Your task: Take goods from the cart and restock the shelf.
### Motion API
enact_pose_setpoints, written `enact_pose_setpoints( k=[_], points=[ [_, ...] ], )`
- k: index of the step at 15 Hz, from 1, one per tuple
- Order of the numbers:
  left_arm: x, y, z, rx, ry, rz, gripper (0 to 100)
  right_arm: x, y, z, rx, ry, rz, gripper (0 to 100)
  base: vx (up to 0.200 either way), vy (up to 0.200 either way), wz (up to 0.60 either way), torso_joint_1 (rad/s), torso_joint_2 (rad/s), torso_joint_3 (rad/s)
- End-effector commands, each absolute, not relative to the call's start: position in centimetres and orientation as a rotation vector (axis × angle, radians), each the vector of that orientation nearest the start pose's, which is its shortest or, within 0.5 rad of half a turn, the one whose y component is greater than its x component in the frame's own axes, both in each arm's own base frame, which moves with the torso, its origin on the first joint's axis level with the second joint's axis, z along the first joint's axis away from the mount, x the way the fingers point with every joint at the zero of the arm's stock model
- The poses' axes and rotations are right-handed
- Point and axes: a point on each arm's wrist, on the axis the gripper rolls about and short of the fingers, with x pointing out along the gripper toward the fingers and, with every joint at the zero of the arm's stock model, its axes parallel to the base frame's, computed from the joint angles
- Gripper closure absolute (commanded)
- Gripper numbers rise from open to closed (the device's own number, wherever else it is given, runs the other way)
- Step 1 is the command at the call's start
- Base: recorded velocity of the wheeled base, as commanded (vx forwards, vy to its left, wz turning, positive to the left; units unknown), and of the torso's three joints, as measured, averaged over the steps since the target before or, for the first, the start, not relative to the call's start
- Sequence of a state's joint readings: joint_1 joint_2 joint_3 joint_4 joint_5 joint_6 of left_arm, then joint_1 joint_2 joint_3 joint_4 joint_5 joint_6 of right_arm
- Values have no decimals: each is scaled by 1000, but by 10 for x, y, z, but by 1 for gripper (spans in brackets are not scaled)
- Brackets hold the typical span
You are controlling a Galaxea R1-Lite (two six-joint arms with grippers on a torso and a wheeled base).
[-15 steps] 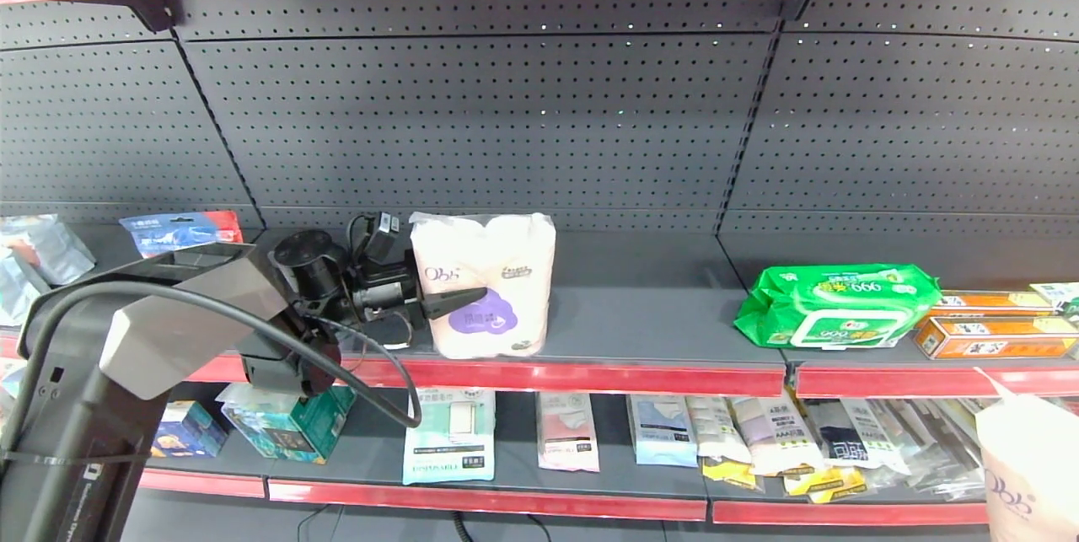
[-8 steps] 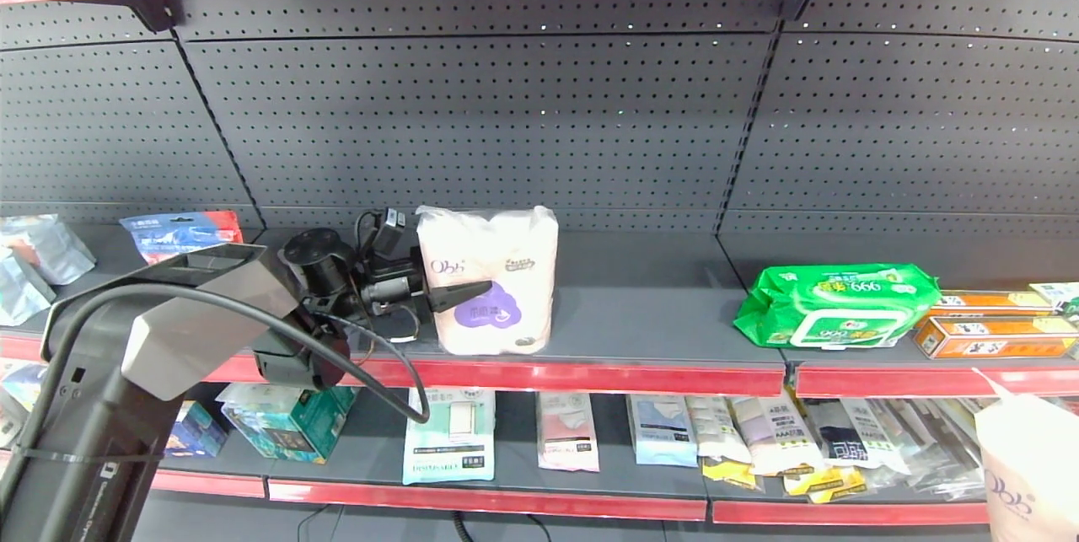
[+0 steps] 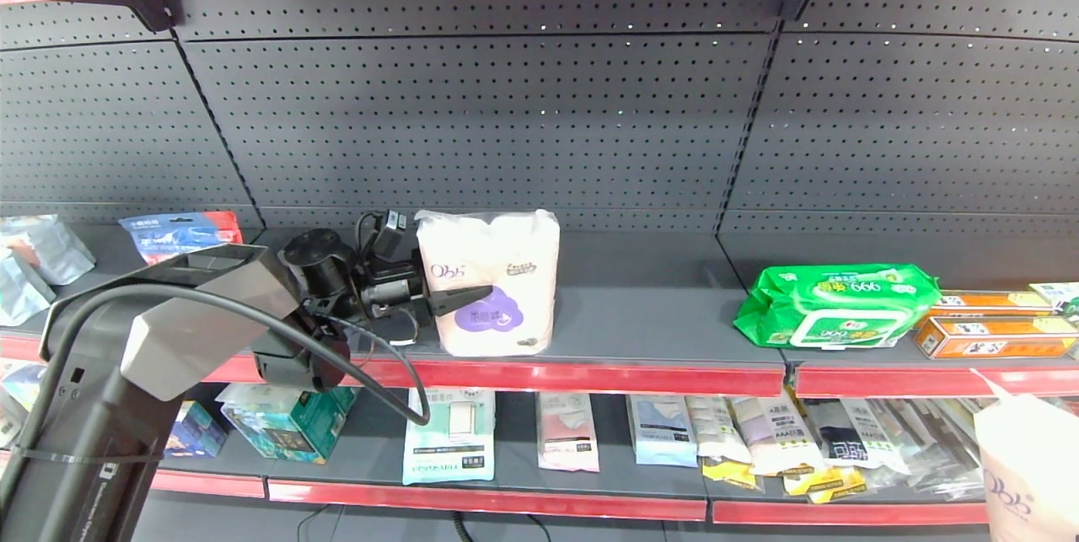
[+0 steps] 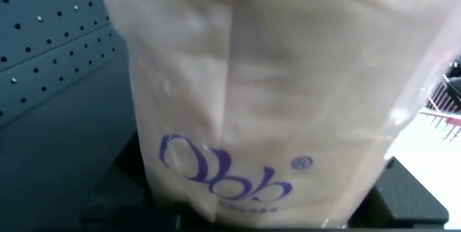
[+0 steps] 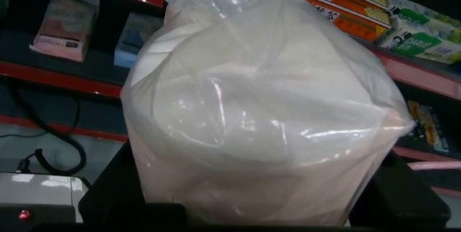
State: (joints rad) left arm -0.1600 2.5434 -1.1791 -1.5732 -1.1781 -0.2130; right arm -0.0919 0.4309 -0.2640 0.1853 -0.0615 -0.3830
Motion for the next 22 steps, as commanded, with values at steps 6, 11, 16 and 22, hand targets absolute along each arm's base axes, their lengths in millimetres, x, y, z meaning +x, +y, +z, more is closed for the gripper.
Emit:
enact_pose_setpoints(
  k=[6,11,16,22],
  points=[
    [429,-85,31,-67,-38,-1336,100,9,-2,136,-373,379,-82,100,0,0,0,0,0,0],
    [426,-85,27,-76,-20,-1339,100,9,-2,136,-373,379,-82,100,0,0,0,0,0,0],
    [417,-84,25,-98,14,-1336,100,9,-2,136,-373,379,-82,100,0,0,0,0,0,0],
    [418,-86,26,-95,8,-1332,0,8,-2,135,-373,379,-82,100,0,0,0,0,0,0]
  ],
)
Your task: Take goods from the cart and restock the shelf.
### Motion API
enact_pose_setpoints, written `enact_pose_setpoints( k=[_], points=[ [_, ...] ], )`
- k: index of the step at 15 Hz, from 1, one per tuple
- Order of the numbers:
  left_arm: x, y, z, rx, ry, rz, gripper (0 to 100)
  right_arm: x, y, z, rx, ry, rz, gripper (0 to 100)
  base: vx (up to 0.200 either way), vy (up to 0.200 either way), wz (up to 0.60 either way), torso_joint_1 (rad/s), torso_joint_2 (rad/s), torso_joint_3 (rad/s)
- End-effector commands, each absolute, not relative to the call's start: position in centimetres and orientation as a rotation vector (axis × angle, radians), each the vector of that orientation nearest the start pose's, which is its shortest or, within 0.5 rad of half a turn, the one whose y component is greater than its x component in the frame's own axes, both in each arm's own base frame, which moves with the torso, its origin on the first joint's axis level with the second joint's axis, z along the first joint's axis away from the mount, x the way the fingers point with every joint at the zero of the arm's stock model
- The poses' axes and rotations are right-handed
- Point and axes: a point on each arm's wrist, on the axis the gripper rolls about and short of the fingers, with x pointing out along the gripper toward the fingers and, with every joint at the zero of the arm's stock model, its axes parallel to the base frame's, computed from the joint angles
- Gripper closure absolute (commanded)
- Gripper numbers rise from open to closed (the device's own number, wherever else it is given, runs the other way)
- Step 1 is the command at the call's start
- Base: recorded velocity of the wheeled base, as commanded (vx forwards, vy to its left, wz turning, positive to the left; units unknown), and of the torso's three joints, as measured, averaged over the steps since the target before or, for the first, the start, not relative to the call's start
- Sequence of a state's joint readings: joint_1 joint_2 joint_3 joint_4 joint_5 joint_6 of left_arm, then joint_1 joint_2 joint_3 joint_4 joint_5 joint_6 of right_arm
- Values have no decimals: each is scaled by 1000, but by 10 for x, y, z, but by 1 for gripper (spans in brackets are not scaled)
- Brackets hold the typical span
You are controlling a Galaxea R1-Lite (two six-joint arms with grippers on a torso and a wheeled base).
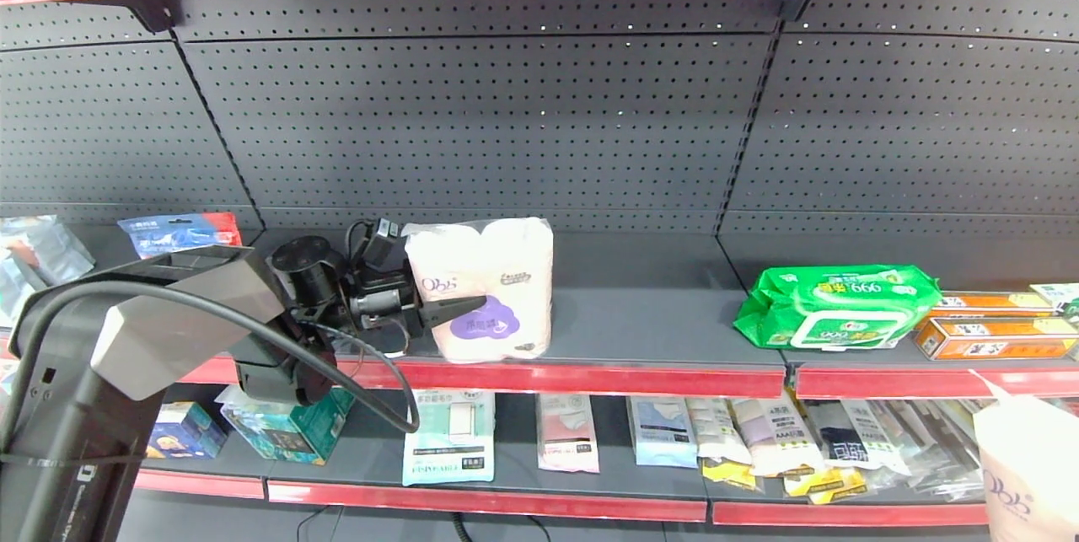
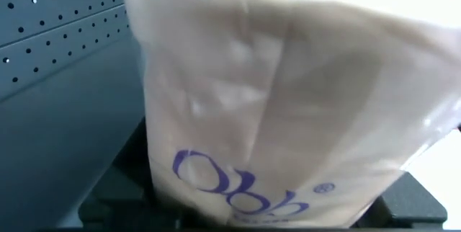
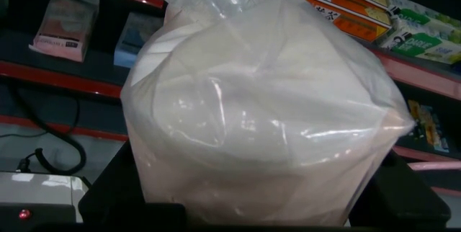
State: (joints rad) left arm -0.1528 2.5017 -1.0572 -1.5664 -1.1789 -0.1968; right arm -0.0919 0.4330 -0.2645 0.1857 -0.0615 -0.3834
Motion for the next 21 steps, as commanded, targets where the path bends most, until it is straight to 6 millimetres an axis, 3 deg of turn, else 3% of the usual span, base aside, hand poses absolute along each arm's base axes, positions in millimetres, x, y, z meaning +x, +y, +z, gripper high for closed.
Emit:
enact_pose_setpoints(
  k=[1,6,11,15,17,18,20,21],
  points=[
    [418,-85,26,-108,18,-1334,0,8,-2,135,-373,379,-82,100,0,0,0,0,0,0],
    [421,-85,33,-103,-1,-1329,0,8,-2,135,-373,379,-82,100,0,0,0,0,0,0],
    [409,-86,78,-138,-68,-1168,0,8,-2,134,-373,382,-81,100,0,0,0,0,0,0],
    [381,-75,110,-163,-74,-1113,0,7,-2,131,-371,383,-85,100,0,0,0,0,0,0],
    [366,-73,115,-181,-49,-1114,0,7,-2,132,-371,381,-85,100,0,0,0,0,0,0],
    [348,-72,123,-187,-39,-1114,0,7,-2,132,-371,381,-85,100,0,0,0,0,0,0],
    [342,-70,126,-188,-38,-1111,0,7,-2,132,-371,380,-85,100,0,0,0,0,0,0],
    [334,-64,131,-203,-49,-1016,0,6,-2,132,-371,377,-86,100,0,0,0,0,0,0]
  ],
)
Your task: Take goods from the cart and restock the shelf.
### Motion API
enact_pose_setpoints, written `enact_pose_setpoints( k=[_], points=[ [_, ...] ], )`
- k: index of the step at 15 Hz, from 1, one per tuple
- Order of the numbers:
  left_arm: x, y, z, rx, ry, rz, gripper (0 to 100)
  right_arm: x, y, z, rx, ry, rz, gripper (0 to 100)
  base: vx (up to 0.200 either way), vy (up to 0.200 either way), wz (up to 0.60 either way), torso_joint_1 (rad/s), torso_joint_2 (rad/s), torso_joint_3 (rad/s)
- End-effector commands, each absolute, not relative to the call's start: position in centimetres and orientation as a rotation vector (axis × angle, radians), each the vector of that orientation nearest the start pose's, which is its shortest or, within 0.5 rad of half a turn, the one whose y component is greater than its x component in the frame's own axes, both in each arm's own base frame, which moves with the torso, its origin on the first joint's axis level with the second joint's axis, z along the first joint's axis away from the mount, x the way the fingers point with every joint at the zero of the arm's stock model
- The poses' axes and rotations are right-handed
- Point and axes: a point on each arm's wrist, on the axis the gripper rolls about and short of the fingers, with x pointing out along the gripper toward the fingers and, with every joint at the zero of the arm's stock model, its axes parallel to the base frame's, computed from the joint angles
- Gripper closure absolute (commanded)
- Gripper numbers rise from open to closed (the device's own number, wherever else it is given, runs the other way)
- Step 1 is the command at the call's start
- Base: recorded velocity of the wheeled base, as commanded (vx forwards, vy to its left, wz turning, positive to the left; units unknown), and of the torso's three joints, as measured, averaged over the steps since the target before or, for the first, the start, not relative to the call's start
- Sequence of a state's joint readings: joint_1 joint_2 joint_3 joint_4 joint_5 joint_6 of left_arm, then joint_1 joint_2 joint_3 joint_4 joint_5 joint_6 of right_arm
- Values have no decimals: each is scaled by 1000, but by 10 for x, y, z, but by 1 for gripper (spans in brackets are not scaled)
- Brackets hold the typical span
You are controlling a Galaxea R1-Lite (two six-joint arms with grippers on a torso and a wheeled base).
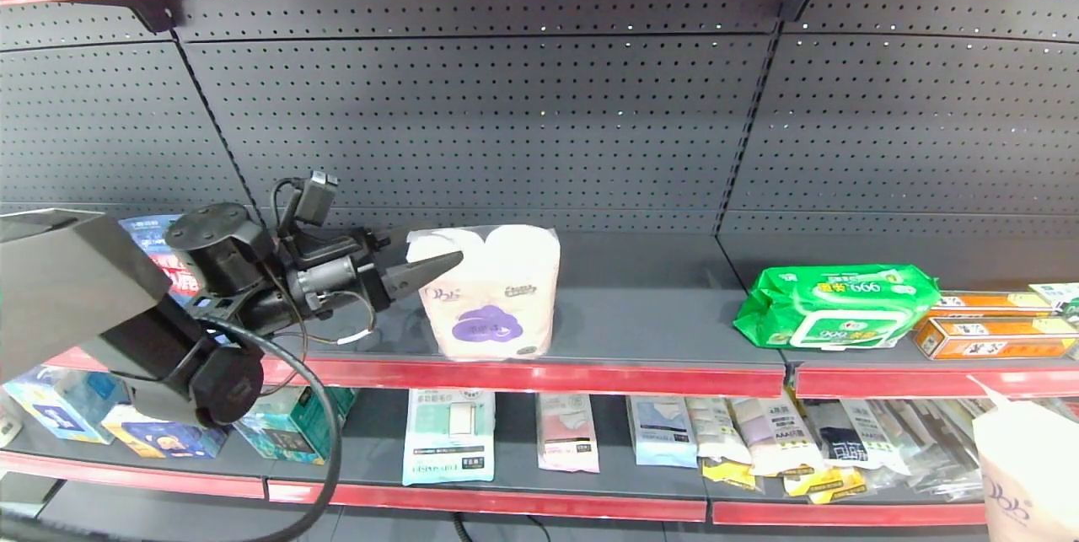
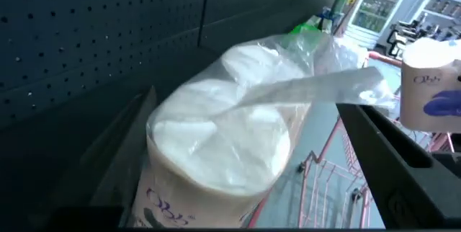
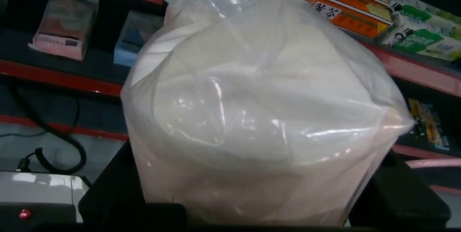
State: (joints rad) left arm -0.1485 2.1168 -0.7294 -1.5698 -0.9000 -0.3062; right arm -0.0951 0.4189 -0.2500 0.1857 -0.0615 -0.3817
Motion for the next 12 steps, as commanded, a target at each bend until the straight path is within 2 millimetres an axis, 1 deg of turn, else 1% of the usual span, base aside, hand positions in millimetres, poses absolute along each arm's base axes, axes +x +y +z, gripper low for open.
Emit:
enact_pose_setpoints(
  k=[1,2,3,5,9,10,11,12],
  points=[
    [332,-62,131,-214,-53,-956,0,6,-2,132,-371,377,-86,100,0,0,0,0,0,0],
    [333,-57,130,-221,-60,-883,0,6,-2,131,-371,378,-85,100,0,0,0,0,0,0],
    [335,-49,131,-220,-68,-852,0,6,-2,130,-371,381,-85,100,0,0,0,0,0,0],
    [337,-42,132,-214,-78,-833,0,3,-2,124,-372,377,-87,100,0,0,0,0,0,0],
    [343,-43,142,-200,-121,-842,0,-1,-1,122,-373,357,-96,100,0,0,0,0,0,0],
    [340,-42,145,-198,-127,-843,0,0,-1,123,-373,357,-96,100,0,0,0,0,0,0],
    [336,-41,152,-190,-145,-840,0,1,-2,125,-373,358,-96,100,0,0,0,0,0,0],
    [333,-35,154,-180,-152,-819,0,2,-2,125,-372,363,-93,100,0,0,0,0,0,0]
  ],
)
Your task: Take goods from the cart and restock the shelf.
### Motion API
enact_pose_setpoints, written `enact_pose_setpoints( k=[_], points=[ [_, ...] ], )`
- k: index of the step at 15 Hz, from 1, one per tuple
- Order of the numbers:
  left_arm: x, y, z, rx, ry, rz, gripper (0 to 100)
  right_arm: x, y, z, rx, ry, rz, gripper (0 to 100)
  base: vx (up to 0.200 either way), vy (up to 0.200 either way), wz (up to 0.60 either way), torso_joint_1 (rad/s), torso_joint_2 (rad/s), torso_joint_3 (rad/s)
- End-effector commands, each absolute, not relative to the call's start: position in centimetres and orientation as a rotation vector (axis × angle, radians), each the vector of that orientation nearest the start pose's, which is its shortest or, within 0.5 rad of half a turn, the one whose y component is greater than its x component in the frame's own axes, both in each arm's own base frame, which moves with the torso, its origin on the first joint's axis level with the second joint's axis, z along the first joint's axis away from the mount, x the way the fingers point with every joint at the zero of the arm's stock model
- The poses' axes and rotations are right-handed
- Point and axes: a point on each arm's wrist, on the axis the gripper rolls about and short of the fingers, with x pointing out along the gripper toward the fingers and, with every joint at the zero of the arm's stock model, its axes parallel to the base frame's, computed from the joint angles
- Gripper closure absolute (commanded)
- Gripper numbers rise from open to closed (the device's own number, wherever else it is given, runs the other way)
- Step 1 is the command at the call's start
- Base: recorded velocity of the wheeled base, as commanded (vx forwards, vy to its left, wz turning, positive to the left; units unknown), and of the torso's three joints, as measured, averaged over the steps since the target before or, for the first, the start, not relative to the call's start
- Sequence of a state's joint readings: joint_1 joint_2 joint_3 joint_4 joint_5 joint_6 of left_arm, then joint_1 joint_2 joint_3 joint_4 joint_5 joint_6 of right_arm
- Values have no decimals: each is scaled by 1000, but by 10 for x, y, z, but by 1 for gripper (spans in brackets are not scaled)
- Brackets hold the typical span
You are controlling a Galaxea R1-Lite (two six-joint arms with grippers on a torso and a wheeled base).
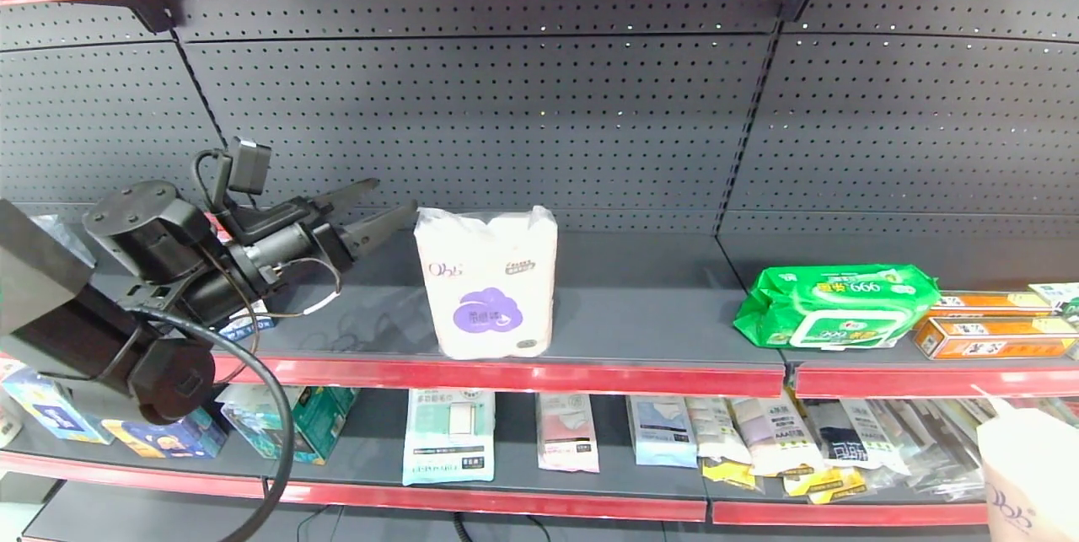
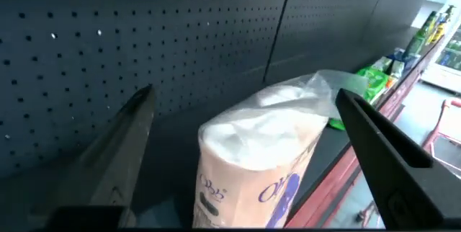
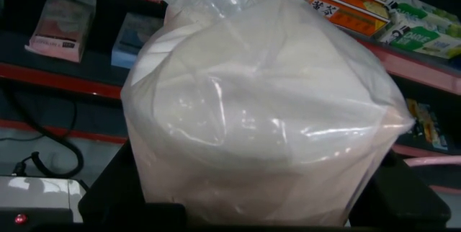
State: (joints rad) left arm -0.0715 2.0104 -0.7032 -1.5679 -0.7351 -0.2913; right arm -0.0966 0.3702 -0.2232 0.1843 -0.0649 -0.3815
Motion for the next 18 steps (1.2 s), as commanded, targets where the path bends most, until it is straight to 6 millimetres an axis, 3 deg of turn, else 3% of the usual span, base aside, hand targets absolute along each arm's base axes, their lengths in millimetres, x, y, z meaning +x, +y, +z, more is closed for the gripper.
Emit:
enact_pose_setpoints(
  k=[1,2,4,7,9,12,13,16,18],
  points=[
    [329,-27,155,-153,-150,-789,0,1,-2,125,-372,360,-94,100,0,0,0,0,0,0],
    [329,-26,155,-149,-150,-782,0,1,-2,125,-372,360,-94,100,0,0,0,0,0,0],
    [329,-4,157,-99,-178,-646,0,2,-2,125,-372,363,-93,100,0,0,0,0,0,0],
    [325,-1,165,-115,-225,-425,0,2,-2,124,-372,364,-93,100,0,0,0,0,0,0],
    [310,4,170,-93,-183,-334,0,2,-2,126,-372,362,-90,100,0,0,0,0,0,0],
    [252,6,171,-105,-38,-282,0,2,-2,127,-372,355,-86,100,0,0,0,0,0,0],
    [241,6,169,-97,-29,-281,0,2,-2,127,-372,355,-86,100,0,0,0,0,0,0],
    [156,1,139,-66,64,-279,0,2,-1,132,-373,341,-82,100,0,0,0,0,0,0],
    [129,0,134,-71,98,-240,0,2,-1,132,-370,337,-58,100,0,0,0,0,0,0]
  ],
)
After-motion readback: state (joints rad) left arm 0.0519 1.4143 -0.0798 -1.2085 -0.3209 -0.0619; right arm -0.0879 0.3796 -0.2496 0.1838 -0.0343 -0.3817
